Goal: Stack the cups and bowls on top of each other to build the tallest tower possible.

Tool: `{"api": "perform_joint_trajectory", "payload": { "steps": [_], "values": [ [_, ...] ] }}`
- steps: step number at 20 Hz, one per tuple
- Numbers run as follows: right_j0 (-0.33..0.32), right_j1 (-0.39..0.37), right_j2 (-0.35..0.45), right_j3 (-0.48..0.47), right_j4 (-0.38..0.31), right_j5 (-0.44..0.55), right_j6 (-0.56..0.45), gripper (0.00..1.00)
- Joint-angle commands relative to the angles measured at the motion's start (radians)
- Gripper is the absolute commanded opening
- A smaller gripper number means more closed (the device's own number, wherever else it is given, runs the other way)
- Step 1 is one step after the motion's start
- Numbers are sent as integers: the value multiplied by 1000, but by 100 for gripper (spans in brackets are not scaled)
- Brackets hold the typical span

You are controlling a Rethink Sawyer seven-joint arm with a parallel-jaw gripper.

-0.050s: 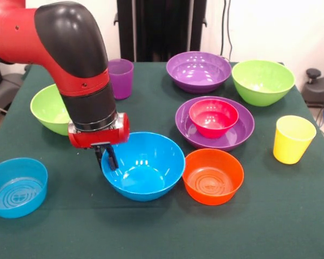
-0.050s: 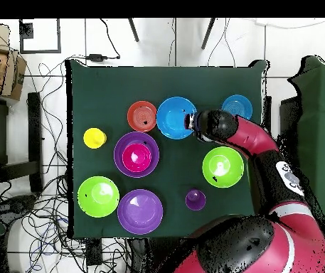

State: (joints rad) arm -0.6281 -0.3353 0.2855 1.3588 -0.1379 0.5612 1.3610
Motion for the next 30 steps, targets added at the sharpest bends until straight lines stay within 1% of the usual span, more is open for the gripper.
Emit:
{"api": "perform_joint_trajectory", "payload": {
  "steps": [1,6,7,13,19,23,25,30],
  "values": [
    [10,-9,64,3,-83,-39,-41,0],
    [23,-26,55,7,-74,-19,-18,0],
    [36,-53,49,18,-65,1,-3,0],
    [79,-94,9,20,-50,42,52,0],
    [105,-125,-17,26,-39,63,75,0],
    [119,-166,-34,53,-30,78,88,0],
    [123,-206,-41,79,-29,78,91,0],
    [127,-266,-52,129,-17,91,93,0]
  ]
}}
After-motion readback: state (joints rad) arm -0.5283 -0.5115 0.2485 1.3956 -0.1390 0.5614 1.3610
